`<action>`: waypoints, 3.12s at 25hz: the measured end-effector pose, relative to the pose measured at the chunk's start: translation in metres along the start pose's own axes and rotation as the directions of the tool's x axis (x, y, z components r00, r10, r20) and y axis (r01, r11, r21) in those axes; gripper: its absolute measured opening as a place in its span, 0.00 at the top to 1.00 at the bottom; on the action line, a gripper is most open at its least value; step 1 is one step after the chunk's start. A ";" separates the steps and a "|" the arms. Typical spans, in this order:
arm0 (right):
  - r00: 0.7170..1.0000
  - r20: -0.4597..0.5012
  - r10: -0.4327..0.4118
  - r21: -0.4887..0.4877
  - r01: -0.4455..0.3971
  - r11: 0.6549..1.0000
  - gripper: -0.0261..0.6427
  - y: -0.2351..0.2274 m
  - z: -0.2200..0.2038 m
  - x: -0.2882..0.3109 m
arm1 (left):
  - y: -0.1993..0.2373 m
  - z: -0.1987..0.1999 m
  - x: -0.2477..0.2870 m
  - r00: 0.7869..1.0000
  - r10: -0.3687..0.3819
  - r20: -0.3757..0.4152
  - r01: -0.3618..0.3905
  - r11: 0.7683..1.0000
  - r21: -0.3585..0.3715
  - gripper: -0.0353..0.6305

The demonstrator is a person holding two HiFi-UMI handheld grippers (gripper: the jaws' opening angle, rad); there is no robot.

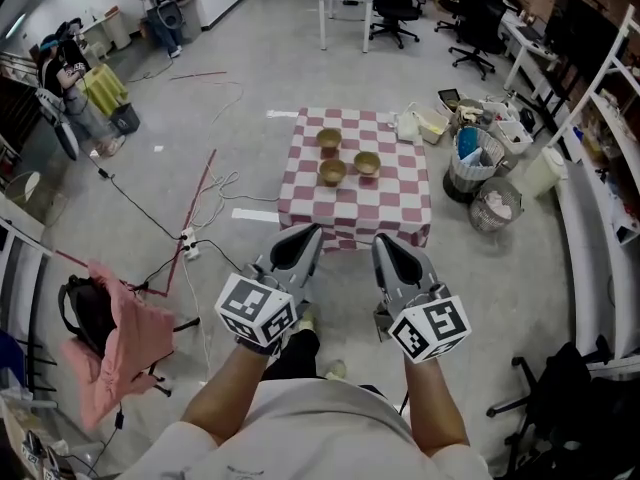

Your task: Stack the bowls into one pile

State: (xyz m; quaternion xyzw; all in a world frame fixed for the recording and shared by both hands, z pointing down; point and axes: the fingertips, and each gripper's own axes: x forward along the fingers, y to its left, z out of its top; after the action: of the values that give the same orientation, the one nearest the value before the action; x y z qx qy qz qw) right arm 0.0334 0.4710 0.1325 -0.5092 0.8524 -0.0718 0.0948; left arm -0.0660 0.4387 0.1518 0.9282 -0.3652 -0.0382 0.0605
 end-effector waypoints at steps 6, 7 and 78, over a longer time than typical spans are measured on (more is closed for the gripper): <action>1.000 -0.021 -0.013 0.000 0.013 1.000 0.95 -0.017 -0.010 0.040 | 0.035 -0.009 0.027 1.000 -0.003 -0.017 0.003 1.000 -0.007 0.94; 1.000 -0.025 -0.018 0.000 0.018 1.000 0.95 -0.022 -0.014 0.050 | 0.044 -0.011 0.034 1.000 -0.005 -0.020 0.005 1.000 -0.007 0.94; 0.881 -0.474 0.008 0.089 0.039 0.995 0.95 -0.314 -0.274 0.446 | 0.398 -0.385 0.334 0.801 0.053 -0.596 -0.239 0.942 -0.237 0.94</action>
State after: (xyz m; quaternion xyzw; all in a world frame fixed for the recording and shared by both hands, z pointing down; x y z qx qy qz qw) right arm 0.0310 -0.0628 0.4277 -0.4779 0.8412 -0.2354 -0.0926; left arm -0.0457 -0.0459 0.5801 0.8435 -0.3902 0.1972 0.3121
